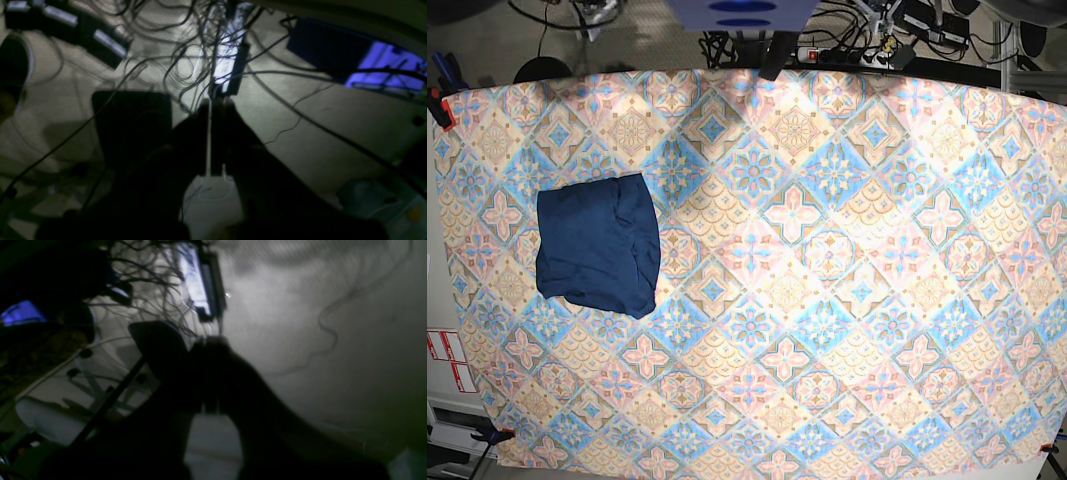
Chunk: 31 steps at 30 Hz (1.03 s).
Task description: Fold the T-shirt properly
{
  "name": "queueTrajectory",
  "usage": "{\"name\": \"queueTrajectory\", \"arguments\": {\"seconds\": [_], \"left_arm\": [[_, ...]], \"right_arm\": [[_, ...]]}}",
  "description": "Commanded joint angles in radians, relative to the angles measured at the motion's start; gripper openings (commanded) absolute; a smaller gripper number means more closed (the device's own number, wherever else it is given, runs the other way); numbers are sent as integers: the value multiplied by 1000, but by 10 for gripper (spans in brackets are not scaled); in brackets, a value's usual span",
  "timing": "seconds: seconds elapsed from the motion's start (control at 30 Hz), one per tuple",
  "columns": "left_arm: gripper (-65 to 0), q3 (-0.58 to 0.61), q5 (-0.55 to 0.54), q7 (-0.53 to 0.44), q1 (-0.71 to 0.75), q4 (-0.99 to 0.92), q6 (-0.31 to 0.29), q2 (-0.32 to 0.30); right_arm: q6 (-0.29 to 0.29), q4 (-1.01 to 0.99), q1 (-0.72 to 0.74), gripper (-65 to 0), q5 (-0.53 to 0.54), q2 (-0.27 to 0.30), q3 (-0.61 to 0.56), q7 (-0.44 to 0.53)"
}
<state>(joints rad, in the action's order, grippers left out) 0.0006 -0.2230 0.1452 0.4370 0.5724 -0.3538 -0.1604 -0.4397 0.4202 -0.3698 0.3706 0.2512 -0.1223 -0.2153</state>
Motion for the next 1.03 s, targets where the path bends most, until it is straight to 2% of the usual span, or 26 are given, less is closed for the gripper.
{"name": "queueTrajectory", "arguments": {"seconds": [0.0, 0.13, 0.27, 0.5, 0.73, 0.83, 1.0], "left_arm": [[-650, 20, 0, -43, -14, -73, -6, -3], [-650, 106, -2, -54, -119, -191, -4, -1], [-650, 158, -2, -55, -177, -203, -4, 0], [-650, 224, -2, -55, -194, -202, -4, 0], [-650, 227, -8, -55, -175, -202, -4, -3], [-650, 226, -8, -55, -168, -202, -4, -3], [-650, 227, -8, -55, -163, -202, -4, -3]], "right_arm": [[-3, -30, -8, -650, -3, 10, -26, 20], [-1, -168, 55, -650, -3, 1, -93, 144], [0, -252, 97, -650, -3, -53, -99, 213], [2, -274, 137, -650, 0, -86, -96, 224], [3, -271, 165, -650, 6, -103, -95, 224], [3, -271, 170, -650, 6, -178, -95, 224], [3, -268, 171, -650, -2, -234, -99, 251]]}}
